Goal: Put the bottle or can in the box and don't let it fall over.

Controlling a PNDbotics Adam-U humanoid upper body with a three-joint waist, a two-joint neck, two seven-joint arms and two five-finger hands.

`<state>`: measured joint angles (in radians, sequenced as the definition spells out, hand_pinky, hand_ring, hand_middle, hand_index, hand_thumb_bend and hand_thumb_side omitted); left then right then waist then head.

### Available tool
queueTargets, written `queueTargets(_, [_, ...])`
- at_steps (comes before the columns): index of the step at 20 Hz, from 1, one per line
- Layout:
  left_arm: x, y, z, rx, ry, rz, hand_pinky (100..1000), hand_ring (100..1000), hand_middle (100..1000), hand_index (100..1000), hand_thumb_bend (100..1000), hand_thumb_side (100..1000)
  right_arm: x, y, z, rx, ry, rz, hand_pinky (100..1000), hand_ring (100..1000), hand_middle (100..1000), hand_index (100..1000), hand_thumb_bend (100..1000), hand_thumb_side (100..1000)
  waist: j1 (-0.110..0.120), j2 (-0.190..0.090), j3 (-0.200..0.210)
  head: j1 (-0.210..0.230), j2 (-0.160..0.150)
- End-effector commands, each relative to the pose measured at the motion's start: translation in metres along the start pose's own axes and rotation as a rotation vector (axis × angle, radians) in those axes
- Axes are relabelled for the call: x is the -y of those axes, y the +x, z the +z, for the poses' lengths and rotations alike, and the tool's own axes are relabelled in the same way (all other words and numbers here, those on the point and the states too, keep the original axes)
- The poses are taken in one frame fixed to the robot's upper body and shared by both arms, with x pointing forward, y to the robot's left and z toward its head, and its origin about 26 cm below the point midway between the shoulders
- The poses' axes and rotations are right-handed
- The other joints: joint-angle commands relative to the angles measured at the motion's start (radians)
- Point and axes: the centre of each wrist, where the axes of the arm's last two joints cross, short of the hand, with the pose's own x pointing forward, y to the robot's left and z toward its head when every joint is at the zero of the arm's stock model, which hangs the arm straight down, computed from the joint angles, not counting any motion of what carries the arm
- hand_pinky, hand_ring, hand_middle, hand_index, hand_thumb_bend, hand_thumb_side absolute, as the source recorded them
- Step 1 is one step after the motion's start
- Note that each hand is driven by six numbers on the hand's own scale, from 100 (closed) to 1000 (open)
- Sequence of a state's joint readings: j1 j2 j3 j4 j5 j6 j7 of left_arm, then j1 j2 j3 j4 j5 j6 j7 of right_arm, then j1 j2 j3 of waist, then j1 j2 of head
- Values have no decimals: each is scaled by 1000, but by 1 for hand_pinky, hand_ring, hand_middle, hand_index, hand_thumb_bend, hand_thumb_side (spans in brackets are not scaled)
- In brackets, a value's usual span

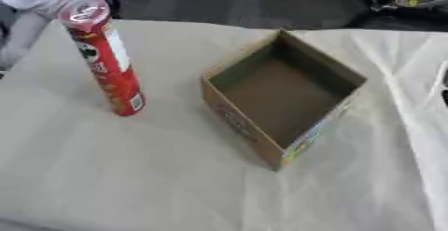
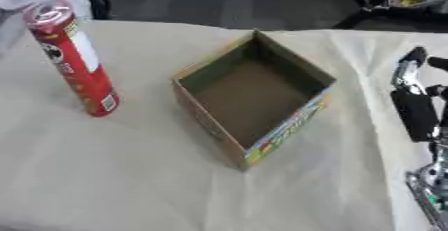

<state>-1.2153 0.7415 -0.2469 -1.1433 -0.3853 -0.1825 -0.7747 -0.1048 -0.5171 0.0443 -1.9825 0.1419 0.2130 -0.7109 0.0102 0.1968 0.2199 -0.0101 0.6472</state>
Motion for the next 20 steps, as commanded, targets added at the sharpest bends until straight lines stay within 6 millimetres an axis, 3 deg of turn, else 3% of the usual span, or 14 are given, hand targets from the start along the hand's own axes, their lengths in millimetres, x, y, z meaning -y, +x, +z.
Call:
queueTargets(1, [-17,-5,1,-3,3,-7,777,867,833,830,100,688,4,6,-4,29,2,-4,375,765,963,944,100,606,0,-19,-1,17,-19])
queueTargets(11, [-15,-10,-19,6,-97,-32,745,851,836,855,100,804,2,7,-4,21,11,-15,372,765,963,943,100,606,-6,-14,-13,13,-64])
queueTargets(20, [-11,-15,-18,47,-110,-34,753,853,836,853,100,874,3,8,-6,35,14,-3,371,764,962,944,100,605,8,1,-16,-38,-95])
